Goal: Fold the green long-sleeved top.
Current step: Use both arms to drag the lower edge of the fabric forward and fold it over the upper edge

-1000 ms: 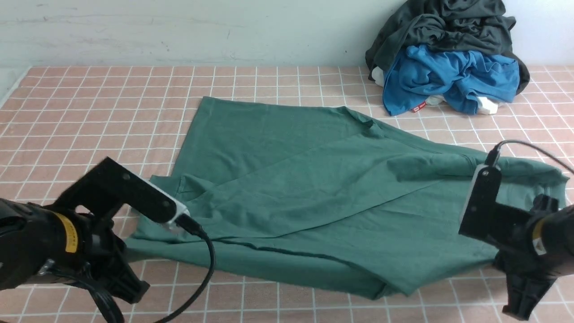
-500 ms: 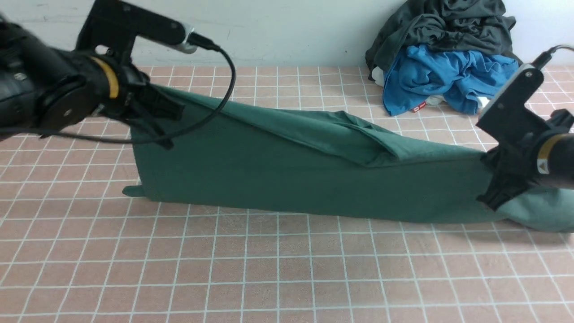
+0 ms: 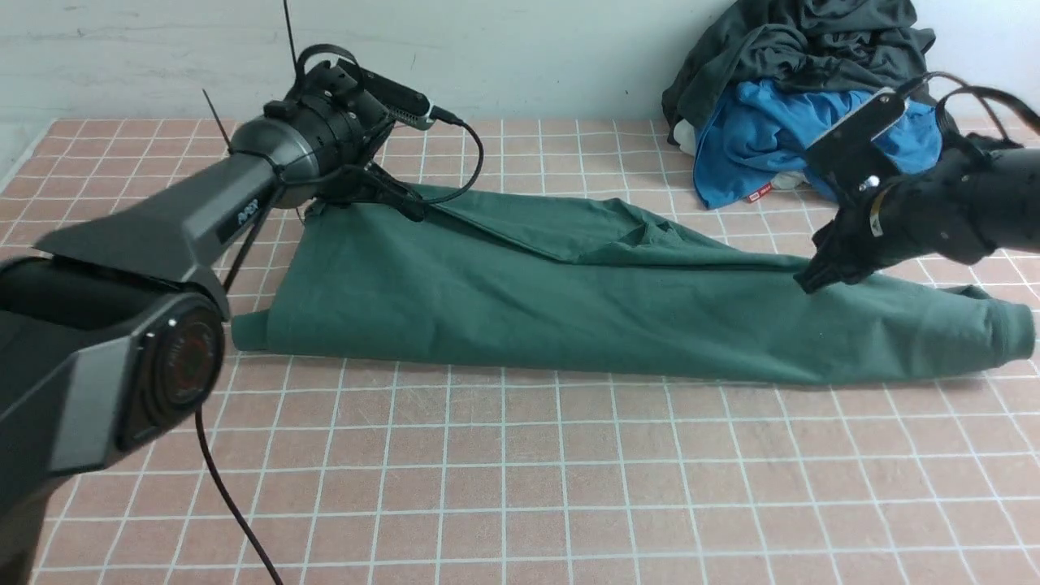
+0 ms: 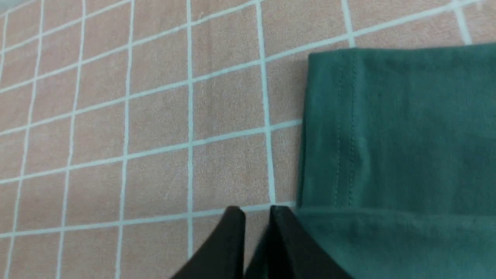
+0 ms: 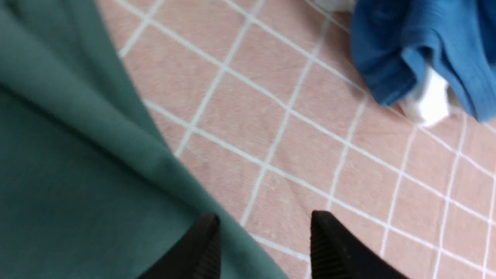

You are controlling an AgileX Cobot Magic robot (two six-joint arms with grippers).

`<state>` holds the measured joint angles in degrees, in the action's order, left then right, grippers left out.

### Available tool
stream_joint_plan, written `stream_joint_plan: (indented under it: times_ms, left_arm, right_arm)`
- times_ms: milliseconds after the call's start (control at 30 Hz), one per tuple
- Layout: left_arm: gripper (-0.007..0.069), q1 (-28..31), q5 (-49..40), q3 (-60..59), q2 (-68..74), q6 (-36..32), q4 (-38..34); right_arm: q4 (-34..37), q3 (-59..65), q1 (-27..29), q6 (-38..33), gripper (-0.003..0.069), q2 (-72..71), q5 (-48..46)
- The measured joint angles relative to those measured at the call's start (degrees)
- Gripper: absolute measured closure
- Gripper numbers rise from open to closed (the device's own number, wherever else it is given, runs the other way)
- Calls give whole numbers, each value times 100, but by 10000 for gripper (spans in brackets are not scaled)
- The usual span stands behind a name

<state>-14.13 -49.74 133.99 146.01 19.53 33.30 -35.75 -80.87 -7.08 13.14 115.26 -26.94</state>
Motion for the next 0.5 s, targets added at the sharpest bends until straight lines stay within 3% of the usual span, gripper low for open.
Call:
stream_joint_plan:
  times_ms: [67,133,200,233,267,333,367,433,467,500]
  left_arm:
    - [482,13,-121,352,161,-98,-197]
    - [380,69,-166,945,342,-383,-803]
    - [294,119,-166,1239,349,-742,-1228]
    - [288,128,-166,1261,349,-774,-1302]
    - [246,148,-203,1407,337,-1032,-1593]
    - [228,161,-431,1539,323,-1332,-1841]
    - [228,165,-605,1588,309,-1512,-1985]
    - [253,165,-1004,1633,227,-1953,-2408]
    - [257,165,-1037,1633,215,-1953,-2408]
    - [296,165,-1321,1633,124,-2325,-2766]
  right_arm:
    - [79,-153,0,234,307,0,-321]
    - [297,-465,-38,463,271,-11,-1014]
    - [607,-633,-141,180,279,-17,-1315]
    - [696,-643,-153,70,284,-17,-1339]
    - [1199,-711,-281,-440,323,-17,-1340]
    - [1950,-740,-439,-1243,389,-17,-1277]
    - [2529,-751,-559,-1973,442,11,-1192]
    - [4124,-761,-729,-3457,580,180,-1024]
    - [4124,-761,-740,-3594,580,180,-1011]
    - [5189,-769,-802,-4678,634,394,-910]
